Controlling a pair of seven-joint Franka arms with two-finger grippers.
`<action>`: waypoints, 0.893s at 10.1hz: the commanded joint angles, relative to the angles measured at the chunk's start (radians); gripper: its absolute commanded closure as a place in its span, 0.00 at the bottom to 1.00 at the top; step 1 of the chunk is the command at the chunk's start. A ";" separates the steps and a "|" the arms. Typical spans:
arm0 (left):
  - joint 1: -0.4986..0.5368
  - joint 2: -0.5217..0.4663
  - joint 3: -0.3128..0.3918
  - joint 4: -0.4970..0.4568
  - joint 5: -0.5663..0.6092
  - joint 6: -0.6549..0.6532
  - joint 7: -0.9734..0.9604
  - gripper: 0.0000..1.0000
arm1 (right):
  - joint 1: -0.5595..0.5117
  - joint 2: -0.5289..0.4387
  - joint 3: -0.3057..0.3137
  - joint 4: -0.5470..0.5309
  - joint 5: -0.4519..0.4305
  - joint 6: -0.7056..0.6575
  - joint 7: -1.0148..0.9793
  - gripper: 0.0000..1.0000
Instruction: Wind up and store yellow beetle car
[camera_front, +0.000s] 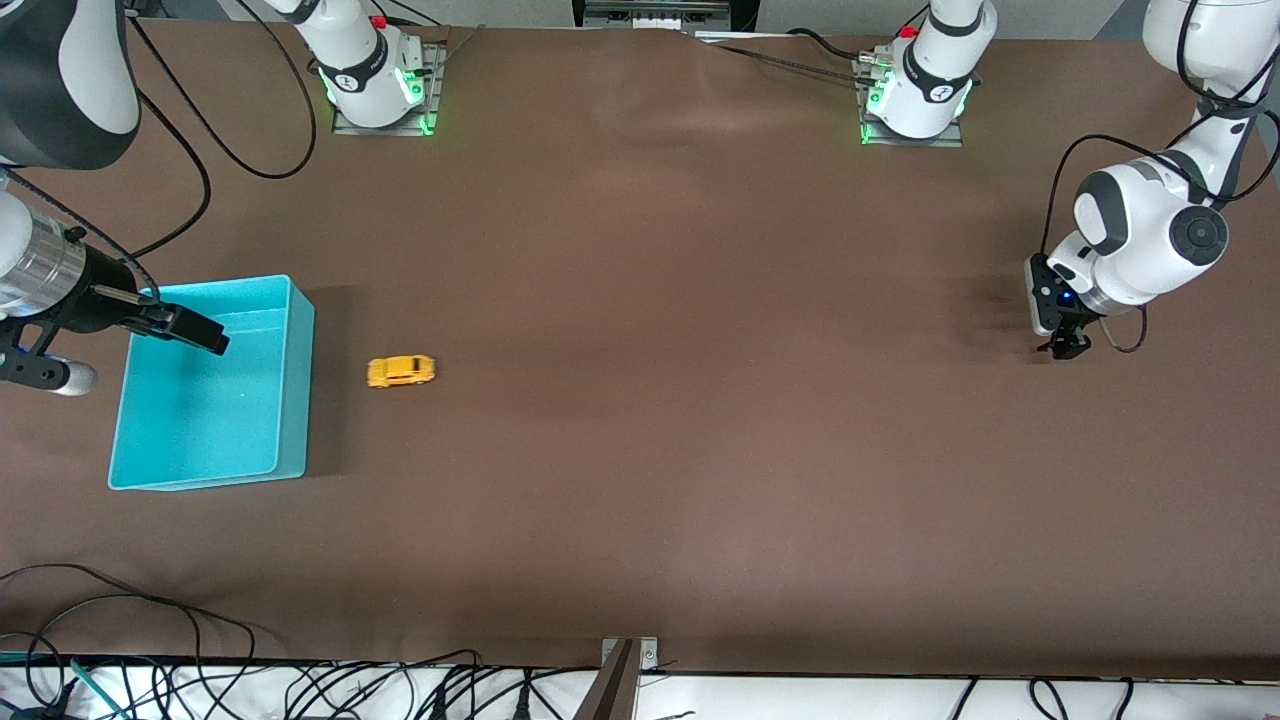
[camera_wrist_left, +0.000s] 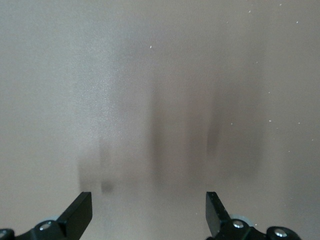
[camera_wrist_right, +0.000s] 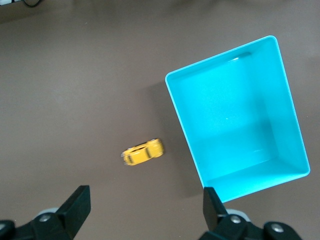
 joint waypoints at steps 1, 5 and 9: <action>0.000 -0.020 0.002 -0.004 -0.005 -0.014 -0.003 0.00 | -0.004 -0.017 -0.018 -0.018 -0.005 -0.009 -0.065 0.00; -0.001 -0.029 0.002 -0.004 -0.005 -0.014 -0.001 0.00 | 0.003 0.020 -0.013 -0.046 -0.005 0.012 -0.304 0.00; -0.014 -0.191 0.000 -0.003 -0.005 -0.109 -0.003 0.00 | 0.008 0.098 -0.007 -0.075 0.007 0.023 -0.730 0.00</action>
